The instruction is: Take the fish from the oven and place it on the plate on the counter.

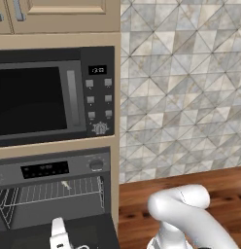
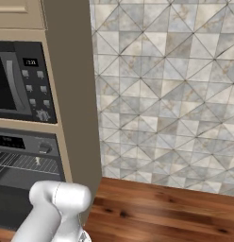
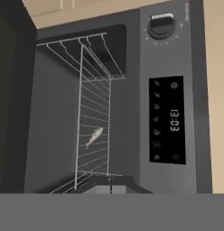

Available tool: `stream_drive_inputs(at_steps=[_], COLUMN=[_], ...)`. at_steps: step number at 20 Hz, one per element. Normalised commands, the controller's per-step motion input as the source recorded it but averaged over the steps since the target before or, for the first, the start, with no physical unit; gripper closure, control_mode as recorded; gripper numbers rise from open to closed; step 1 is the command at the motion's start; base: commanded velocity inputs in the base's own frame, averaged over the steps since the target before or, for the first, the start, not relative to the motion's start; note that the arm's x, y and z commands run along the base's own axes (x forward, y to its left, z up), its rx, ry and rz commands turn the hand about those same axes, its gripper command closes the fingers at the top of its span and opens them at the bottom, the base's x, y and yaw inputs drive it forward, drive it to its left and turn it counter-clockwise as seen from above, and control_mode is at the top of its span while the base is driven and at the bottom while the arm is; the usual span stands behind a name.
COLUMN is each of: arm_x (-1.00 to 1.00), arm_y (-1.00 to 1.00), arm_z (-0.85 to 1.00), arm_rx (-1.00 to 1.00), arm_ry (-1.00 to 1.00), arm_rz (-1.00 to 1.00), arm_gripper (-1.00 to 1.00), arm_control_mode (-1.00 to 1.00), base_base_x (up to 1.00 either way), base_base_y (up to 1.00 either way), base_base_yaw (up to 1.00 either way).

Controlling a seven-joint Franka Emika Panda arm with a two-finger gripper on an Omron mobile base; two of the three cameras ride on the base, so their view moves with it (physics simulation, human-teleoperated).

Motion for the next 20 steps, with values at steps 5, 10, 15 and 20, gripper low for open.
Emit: stream_drive_inputs(at_steps=[5, 10, 15, 20], arm_x=[0.29, 0.16, 0.03, 0.2], arm_y=[0.09, 0.21, 0.06, 0.07], arm_z=[0.08, -0.14, -0.18, -0.24], arm_rx=[0.0, 0.0, 0.0, 0.11], arm_ry=[0.03, 0.0, -0.07, -0.18], arm_rz=[-0.15, -0.22, -0.2, -0.07], arm_gripper=[1.0, -1.0, -1.0, -1.0], arm_control_mode=[-1.0, -1.0, -1.0, -1.0], base_base_x=[0.0, 0.0, 0.0, 0.0], base_base_y=[0.0, 0.0, 0.0, 0.0], base_base_yaw=[0.0, 0.0, 0.0, 0.0])
